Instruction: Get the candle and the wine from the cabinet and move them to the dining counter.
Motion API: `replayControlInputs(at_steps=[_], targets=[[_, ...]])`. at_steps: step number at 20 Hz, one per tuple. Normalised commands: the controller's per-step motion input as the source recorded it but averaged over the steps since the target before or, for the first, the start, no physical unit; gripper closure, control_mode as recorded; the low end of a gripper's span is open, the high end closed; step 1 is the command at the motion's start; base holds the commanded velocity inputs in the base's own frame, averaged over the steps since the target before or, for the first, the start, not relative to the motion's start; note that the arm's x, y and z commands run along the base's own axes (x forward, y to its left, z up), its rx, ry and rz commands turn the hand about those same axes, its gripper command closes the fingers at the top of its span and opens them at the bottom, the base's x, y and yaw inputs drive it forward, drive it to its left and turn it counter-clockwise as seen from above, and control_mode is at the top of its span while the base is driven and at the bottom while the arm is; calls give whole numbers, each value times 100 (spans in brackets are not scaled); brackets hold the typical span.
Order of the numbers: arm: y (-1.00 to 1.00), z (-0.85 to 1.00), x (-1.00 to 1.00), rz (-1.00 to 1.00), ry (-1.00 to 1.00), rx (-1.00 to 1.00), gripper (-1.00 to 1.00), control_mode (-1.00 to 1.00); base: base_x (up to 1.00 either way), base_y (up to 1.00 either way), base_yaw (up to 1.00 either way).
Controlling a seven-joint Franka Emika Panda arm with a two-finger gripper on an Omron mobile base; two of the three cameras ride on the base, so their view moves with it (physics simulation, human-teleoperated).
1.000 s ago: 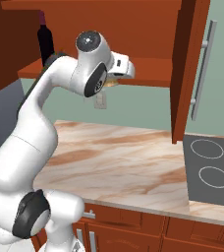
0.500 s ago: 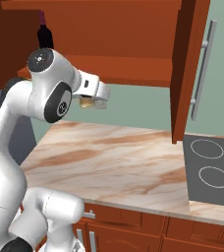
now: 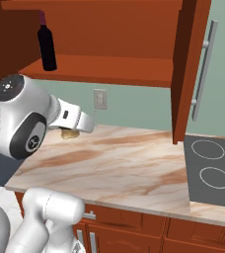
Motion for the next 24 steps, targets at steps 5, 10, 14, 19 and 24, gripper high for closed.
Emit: replayControlInputs(at_steps=[5, 10, 14, 19, 24], targets=[[19, -25, -49, 0, 6, 3, 100, -100, 0, 0, 0], [32, -24, -14, 0, 1, 1, 100, -100, 0, 0, 0], [26, -9, 0, 0, 1, 0, 100, -100, 0, 0, 0], [9, -2, 0, 3, 2, 0, 100, -100, 0, 0, 0], [1, 0, 0, 3, 1, 0, 100, 100, 0, 0, 0]])
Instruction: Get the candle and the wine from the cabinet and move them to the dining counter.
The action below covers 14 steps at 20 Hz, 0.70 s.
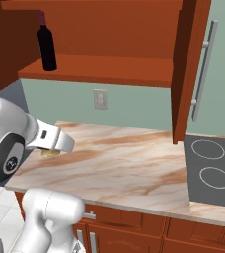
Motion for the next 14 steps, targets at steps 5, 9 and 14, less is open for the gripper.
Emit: replayControlInputs(at_steps=[5, 9, 14], targets=[[0, 0, 0, 0, 0, 0, 100, 100, -32, -2, -1], [0, 0, 0, 0, 0, 0, 100, 100, -100, -13, -22], [0, 0, 0, 0, 0, 0, 100, 100, -100, -28, -45]])
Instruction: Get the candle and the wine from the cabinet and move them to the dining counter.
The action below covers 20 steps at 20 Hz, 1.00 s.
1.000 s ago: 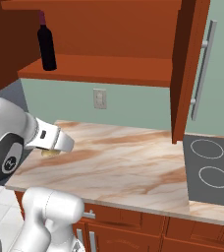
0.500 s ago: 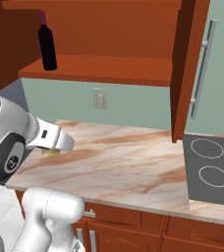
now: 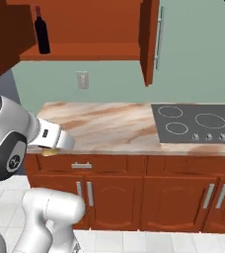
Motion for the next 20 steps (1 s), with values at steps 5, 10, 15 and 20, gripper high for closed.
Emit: replayControlInputs(at_steps=[5, 10, 15, 20], targets=[[0, 0, 0, 0, 0, 0, 100, 100, -61, 1, -89], [0, 0, 0, 0, 0, 0, 100, 100, -12, 0, -100], [0, 0, 0, 0, 0, 0, 100, 100, -1, 0, -100], [0, 0, 0, 0, 0, 0, 100, 100, 0, 0, -100]])
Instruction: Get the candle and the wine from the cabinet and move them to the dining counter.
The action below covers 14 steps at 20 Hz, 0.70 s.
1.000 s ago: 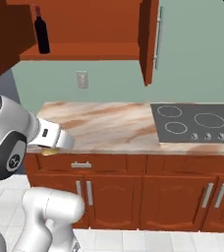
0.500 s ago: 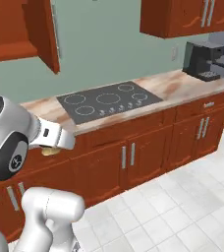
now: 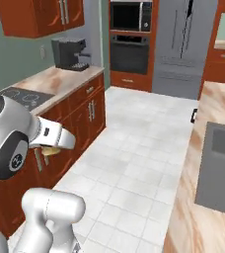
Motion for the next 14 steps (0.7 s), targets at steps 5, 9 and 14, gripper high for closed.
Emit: replayControlInputs(at_steps=[5, 9, 14], targets=[[0, 0, 0, 0, 0, 0, 100, 100, 0, 0, -100], [0, 0, 0, 0, 0, 0, 100, 100, 0, 0, -100], [0, 0, 0, 0, 0, 0, 100, 100, 0, 0, -100]])
